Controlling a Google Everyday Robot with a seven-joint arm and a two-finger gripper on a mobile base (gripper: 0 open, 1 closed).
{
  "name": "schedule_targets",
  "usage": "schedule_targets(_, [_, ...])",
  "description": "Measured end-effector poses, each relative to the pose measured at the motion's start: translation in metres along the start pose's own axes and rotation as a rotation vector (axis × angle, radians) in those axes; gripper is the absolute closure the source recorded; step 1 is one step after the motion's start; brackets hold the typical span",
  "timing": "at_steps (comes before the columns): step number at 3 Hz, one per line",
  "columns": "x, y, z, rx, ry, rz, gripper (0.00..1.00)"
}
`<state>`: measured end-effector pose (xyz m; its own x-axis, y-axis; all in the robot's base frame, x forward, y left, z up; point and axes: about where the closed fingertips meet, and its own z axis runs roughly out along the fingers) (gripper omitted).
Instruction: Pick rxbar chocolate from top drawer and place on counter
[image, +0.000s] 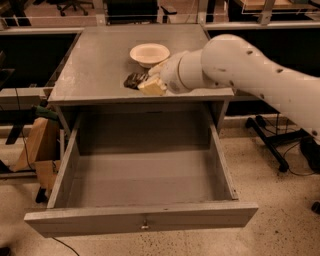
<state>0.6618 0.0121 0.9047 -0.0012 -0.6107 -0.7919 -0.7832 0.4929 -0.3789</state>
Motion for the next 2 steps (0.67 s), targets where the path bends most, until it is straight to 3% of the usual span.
schedule_targets(1, [-0.028, -0.033, 0.016, 0.021, -0.046, 0.04, 1.0])
schedule_targets(2, [-0.046, -0.049, 0.074, -0.053, -0.137, 0.104, 1.0])
